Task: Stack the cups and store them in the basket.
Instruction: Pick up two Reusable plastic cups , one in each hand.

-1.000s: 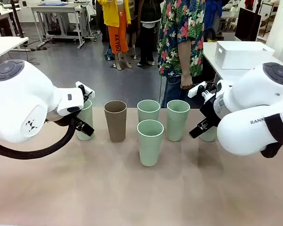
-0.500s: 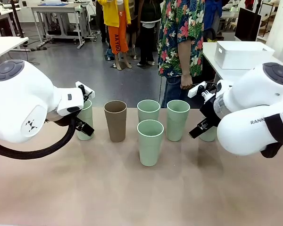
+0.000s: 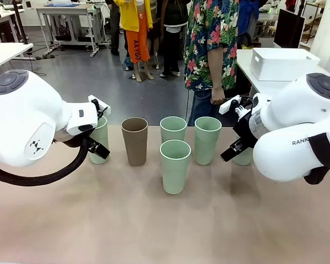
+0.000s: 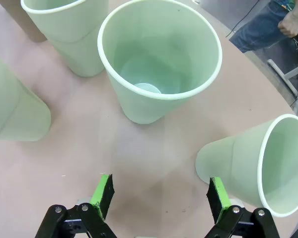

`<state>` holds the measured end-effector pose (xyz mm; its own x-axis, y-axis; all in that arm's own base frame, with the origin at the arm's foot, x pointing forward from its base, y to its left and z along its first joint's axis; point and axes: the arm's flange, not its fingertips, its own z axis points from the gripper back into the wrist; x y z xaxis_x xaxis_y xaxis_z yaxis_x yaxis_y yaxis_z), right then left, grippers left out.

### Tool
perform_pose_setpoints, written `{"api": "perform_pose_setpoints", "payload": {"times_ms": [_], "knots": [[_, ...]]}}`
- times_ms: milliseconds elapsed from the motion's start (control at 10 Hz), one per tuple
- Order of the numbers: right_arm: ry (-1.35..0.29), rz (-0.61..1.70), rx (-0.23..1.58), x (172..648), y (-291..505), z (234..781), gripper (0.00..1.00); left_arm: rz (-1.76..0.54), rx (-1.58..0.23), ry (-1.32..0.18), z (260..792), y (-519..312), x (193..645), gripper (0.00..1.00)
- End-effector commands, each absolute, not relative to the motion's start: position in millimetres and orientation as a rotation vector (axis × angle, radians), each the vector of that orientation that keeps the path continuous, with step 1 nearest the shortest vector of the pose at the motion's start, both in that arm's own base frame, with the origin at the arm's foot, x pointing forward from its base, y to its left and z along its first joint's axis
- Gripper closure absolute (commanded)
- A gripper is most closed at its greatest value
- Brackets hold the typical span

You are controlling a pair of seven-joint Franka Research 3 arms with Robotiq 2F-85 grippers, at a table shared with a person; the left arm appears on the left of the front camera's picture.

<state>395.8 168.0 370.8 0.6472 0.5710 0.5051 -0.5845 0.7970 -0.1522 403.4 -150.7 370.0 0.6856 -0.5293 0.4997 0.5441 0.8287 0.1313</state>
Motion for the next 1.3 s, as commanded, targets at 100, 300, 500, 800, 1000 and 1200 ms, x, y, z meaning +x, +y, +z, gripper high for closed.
{"api": "perform_pose_setpoints", "payload": {"times_ms": [100,300,500,800,1000,1200], "knots": [[-0.589,0.663,0.039,419,165,418,0.00,-0.617,-0.029,-0.579,417,-152,415,0.00],[-0.591,0.654,0.084,434,154,460,0.00,-0.629,-0.077,-0.553,462,-138,421,0.00],[-0.599,0.702,0.174,440,123,504,0.00,-0.724,-0.150,-0.528,516,-113,426,0.00],[-0.640,0.808,0.319,431,47,545,0.00,-0.909,-0.271,-0.480,558,-62,432,0.00],[-0.661,0.841,0.369,426,-5,549,0.00,-0.994,-0.347,-0.491,564,-21,435,0.00],[-0.682,0.875,0.442,424,-44,545,0.00,-1.079,-0.434,-0.528,564,17,433,0.00]]}}
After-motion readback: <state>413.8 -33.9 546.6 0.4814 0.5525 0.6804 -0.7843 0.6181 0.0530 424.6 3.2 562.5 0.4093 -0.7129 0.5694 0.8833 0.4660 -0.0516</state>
